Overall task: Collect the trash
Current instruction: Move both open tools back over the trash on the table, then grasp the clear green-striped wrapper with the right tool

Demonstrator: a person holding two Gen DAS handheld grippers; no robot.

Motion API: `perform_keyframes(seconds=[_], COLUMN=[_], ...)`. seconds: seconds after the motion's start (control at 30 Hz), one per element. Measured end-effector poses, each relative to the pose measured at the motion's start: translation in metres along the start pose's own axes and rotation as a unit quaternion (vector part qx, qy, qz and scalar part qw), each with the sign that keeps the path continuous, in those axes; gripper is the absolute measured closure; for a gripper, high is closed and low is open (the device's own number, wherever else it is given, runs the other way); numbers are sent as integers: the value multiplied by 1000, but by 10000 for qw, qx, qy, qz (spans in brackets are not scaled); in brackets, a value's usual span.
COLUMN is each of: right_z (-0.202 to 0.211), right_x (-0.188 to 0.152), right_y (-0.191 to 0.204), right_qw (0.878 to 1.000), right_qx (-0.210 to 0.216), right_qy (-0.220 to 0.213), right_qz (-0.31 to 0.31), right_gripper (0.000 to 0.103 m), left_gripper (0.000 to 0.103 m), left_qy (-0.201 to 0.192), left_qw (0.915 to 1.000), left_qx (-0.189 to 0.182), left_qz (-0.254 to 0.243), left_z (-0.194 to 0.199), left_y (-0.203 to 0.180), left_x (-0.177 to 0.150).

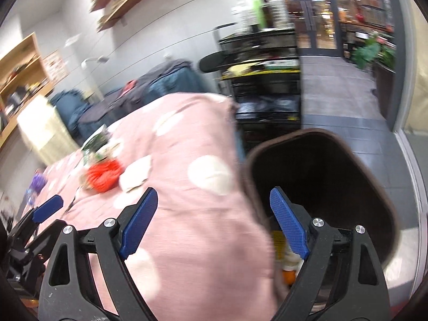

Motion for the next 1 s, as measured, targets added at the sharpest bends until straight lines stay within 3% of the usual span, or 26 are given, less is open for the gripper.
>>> perform_keyframes(seconds=[0.3,0.63,0.83,1.0], right_z=[-38,-75,-119,-158], right_x=[-5,13,28,38], right_y=[96,211,257,281], right_qw=[9942,9714,9655,9647], right_qx=[739,1680,1708,1698], right_qy=[426,633,782,1072], right_qz=[659,1557,1803,1705], right_gripper=[18,18,18,28], left_gripper=[6,6,6,6], left_qy=[158,50,120,239], left_qw=[9968,9909,9901,9899], left_qx=[745,995,1071,1049], left_qz=[233,900,902,924], left_z=[25,48,44,32], left_y=[92,173,193,203], left_x=[-24,-24,-23,-22])
Point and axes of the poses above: each gripper's, at about its wrist camera, not at the fingertips, and z roughly against the way its jaws point, y to its left, x to its top, the point moved 9 cm from there along -z, roughly the way its jaws point, and after that the axes turned 5 degrees about -x, right-handed, at the moved point
